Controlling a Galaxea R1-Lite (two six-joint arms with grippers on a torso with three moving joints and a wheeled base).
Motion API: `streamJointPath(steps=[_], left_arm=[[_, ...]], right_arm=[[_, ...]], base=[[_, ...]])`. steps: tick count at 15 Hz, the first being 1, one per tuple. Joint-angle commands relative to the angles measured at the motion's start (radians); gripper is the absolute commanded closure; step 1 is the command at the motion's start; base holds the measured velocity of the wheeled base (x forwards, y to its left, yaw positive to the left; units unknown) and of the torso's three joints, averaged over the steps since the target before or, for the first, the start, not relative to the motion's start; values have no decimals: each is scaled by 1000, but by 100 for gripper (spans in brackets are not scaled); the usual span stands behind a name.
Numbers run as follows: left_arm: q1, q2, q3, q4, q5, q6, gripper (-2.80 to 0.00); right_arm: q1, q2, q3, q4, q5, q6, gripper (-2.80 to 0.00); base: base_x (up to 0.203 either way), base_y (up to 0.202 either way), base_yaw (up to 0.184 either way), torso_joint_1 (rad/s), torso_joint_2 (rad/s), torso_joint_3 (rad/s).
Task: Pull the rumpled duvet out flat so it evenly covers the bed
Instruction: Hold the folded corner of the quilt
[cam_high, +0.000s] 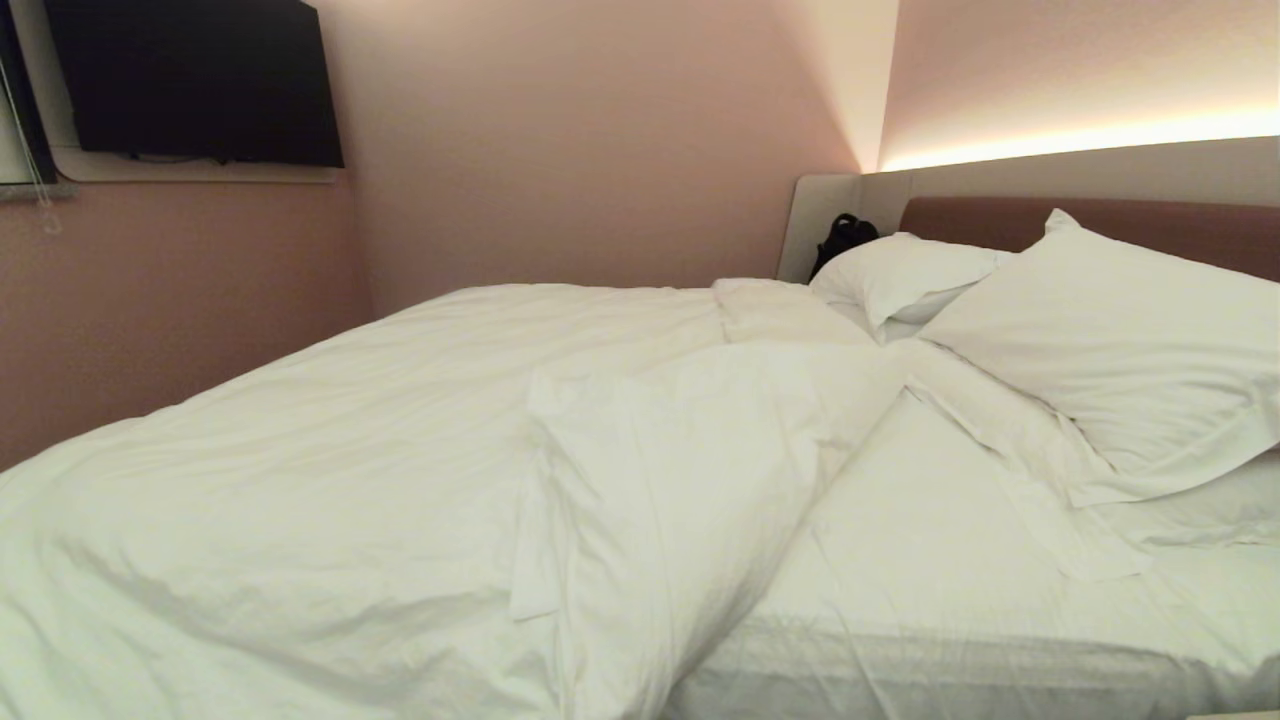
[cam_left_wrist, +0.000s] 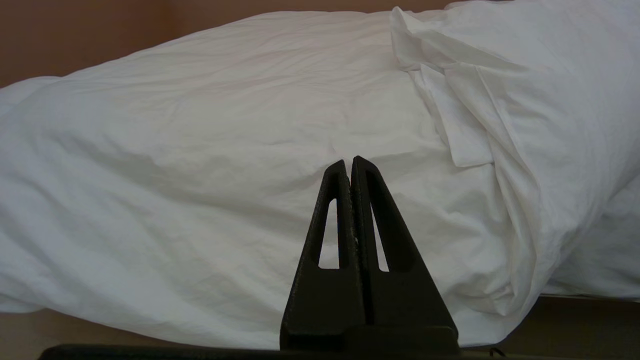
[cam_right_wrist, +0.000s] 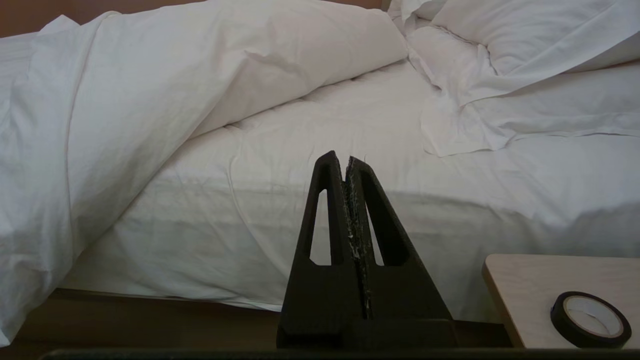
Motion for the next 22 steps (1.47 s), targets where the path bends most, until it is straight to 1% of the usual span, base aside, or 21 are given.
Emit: streamJointPath(steps=[1,10,16,19,20,22], left_arm=[[0,0,0,0,0,0,0],[0,0,0,0,-1,0,0],[0,0,0,0,0,0,0],[0,0,0,0,0,0,0],[0,0,0,0,-1,0,0],[0,0,0,0,0,0,0]], right_arm=[[0,0,0,0,1,3,0],[0,0,0,0,-1,3,0],[0,2,0,0,1,-12,0],[0,2,0,0,1,-54,0],[0,2,-7,0,3,-64,0],[0,4,-70,13,-2,-65,0]], base=[[0,0,0,0,0,0],[0,0,0,0,0,0],[0,0,0,0,0,0],[0,0,0,0,0,0],[0,0,0,0,0,0],[0,0,0,0,0,0]])
